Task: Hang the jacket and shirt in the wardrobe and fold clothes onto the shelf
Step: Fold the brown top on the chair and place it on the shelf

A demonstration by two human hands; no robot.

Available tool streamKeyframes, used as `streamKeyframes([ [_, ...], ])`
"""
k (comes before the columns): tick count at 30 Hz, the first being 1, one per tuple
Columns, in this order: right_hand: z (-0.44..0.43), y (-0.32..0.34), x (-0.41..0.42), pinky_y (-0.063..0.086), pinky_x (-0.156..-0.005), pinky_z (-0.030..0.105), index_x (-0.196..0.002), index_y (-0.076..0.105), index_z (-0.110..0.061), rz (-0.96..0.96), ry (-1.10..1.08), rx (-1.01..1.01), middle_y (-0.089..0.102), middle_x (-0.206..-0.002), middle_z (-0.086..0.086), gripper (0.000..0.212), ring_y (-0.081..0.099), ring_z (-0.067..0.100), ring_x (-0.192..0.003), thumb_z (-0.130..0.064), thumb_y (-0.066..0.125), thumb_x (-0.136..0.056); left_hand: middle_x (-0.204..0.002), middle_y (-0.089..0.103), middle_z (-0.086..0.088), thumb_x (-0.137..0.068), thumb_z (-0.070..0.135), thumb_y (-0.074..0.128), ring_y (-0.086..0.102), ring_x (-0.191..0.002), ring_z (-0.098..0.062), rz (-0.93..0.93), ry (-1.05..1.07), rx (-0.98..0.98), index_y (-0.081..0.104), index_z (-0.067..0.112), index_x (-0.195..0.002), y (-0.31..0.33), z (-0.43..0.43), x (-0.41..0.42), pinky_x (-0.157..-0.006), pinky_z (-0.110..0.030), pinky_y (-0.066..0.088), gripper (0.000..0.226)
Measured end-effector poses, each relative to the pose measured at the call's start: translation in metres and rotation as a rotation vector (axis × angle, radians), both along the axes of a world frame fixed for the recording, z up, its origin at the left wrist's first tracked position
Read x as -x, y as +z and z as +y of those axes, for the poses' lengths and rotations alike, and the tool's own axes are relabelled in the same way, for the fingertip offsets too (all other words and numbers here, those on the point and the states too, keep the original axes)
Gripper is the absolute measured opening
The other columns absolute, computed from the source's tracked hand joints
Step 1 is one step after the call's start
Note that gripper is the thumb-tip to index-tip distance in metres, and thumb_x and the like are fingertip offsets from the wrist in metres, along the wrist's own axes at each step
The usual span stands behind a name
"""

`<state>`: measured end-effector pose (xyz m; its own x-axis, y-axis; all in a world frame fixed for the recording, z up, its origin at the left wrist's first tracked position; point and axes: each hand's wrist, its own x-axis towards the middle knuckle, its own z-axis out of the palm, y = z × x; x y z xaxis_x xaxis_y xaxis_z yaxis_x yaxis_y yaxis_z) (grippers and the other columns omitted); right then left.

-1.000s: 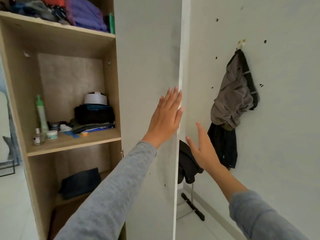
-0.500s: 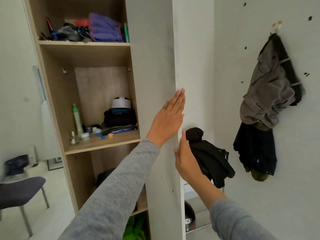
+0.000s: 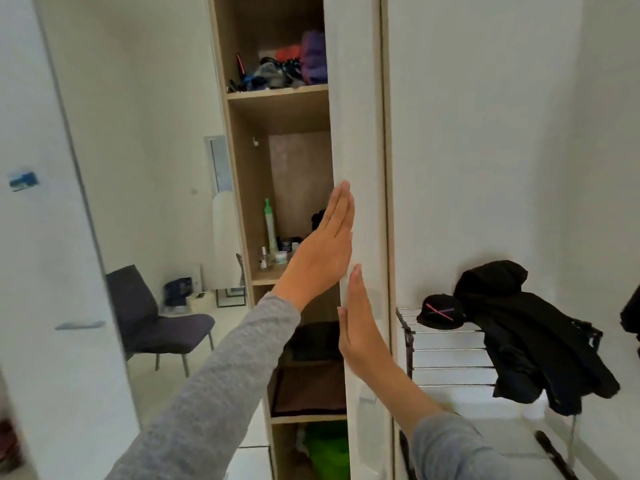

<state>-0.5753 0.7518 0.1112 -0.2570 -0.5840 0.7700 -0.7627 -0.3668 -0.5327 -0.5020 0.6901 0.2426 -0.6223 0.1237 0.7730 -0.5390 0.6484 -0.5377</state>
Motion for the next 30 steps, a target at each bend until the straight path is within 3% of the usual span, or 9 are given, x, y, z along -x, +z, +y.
streamKeyframes([
  [2,-0.024,-0.003,-0.014,-0.004,-0.112,0.009,-0.148,-0.01,-0.017,0.052,-0.012,0.016,-0.02,-0.155,-0.011,0.061,-0.013,-0.001,-0.142,-0.021,0.028,-0.101,-0.145,0.004,-0.043,-0.096,-0.004,-0.004,0.001,-0.137,-0.054,-0.045,0.067,-0.047,-0.003,-0.039,-0.12,-0.007,-0.017,-0.017,-0.116,-0.052,0.011,0.043],
  [4,-0.05,-0.005,-0.029,-0.006,-0.112,0.009,-0.147,-0.013,-0.019,0.073,-0.019,0.021,-0.023,-0.154,-0.013,0.06,-0.016,0.0,-0.142,-0.027,0.024,-0.1,-0.145,-0.012,-0.039,-0.089,-0.009,-0.016,-0.011,-0.138,-0.048,-0.063,0.062,-0.194,-0.022,-0.033,-0.12,-0.011,-0.039,-0.031,-0.117,-0.048,0.012,0.04],
  [6,-0.077,-0.006,-0.041,-0.008,-0.112,0.01,-0.147,-0.018,-0.024,0.121,-0.054,0.033,-0.024,-0.155,-0.011,0.063,-0.017,0.003,-0.143,-0.027,0.025,-0.101,-0.152,-0.019,-0.018,-0.096,-0.004,0.011,-0.017,-0.142,-0.028,0.082,-0.113,-0.428,-0.019,-0.008,-0.138,-0.013,-0.064,-0.043,-0.119,-0.033,0.009,0.052],
  [8,-0.106,-0.008,-0.048,-0.008,-0.111,0.009,-0.147,-0.019,-0.029,0.174,-0.086,0.056,-0.02,-0.157,-0.008,0.069,-0.015,0.007,-0.144,-0.02,0.032,-0.102,-0.152,-0.022,-0.01,-0.093,-0.005,0.029,-0.018,-0.142,-0.021,0.142,-0.144,-0.411,-0.016,0.002,-0.142,-0.013,-0.092,-0.049,-0.118,-0.026,0.008,0.067],
  [12,-0.153,-0.008,-0.05,-0.002,-0.113,0.011,-0.15,-0.008,-0.025,0.219,-0.093,0.068,-0.011,-0.159,-0.004,0.067,-0.008,0.011,-0.146,-0.01,0.036,-0.101,-0.151,-0.025,-0.008,-0.09,-0.01,0.032,-0.015,-0.144,-0.022,0.135,-0.163,-0.408,-0.017,0.003,-0.142,-0.014,-0.144,-0.059,-0.118,-0.034,0.017,0.073],
  [16,-0.196,-0.004,-0.046,0.008,-0.114,0.013,-0.15,0.007,-0.021,0.241,-0.106,0.096,0.004,-0.158,-0.004,0.063,0.006,0.007,-0.145,-0.004,0.038,-0.098,-0.153,-0.015,-0.01,-0.086,-0.013,0.032,-0.007,-0.144,-0.027,0.165,-0.225,-0.437,-0.008,0.001,-0.143,-0.017,-0.192,-0.063,-0.106,-0.022,0.03,0.071],
  [19,-0.225,0.004,-0.036,0.012,-0.114,0.012,-0.147,0.02,-0.014,0.227,-0.151,0.118,0.019,-0.154,0.001,0.055,0.015,0.004,-0.142,-0.004,0.04,-0.096,-0.153,-0.01,-0.016,-0.084,-0.008,0.027,-0.01,-0.143,-0.025,0.191,-0.249,-0.402,-0.008,-0.002,-0.143,-0.023,-0.225,-0.059,-0.105,-0.034,0.043,0.069],
  [24,-0.264,0.028,-0.019,0.009,-0.109,0.004,-0.145,0.027,-0.007,0.144,-0.242,0.084,0.022,-0.153,0.004,0.05,0.019,0.008,-0.14,-0.004,0.038,-0.097,-0.155,-0.005,-0.022,-0.094,0.014,0.027,-0.01,-0.144,-0.028,0.206,-0.148,-0.401,-0.009,-0.006,-0.144,-0.033,-0.27,-0.045,-0.119,-0.039,0.009,0.065],
  [30,-0.289,0.065,0.016,0.015,-0.109,0.012,-0.145,0.028,-0.009,0.169,-0.311,0.095,0.023,-0.151,0.003,0.052,0.022,0.011,-0.139,-0.003,0.04,-0.094,-0.154,0.003,-0.026,-0.094,0.026,0.037,0.001,-0.145,-0.033,0.275,-0.096,-0.371,0.004,-0.009,-0.145,-0.034,-0.302,-0.025,-0.118,-0.044,0.014,0.069],
])
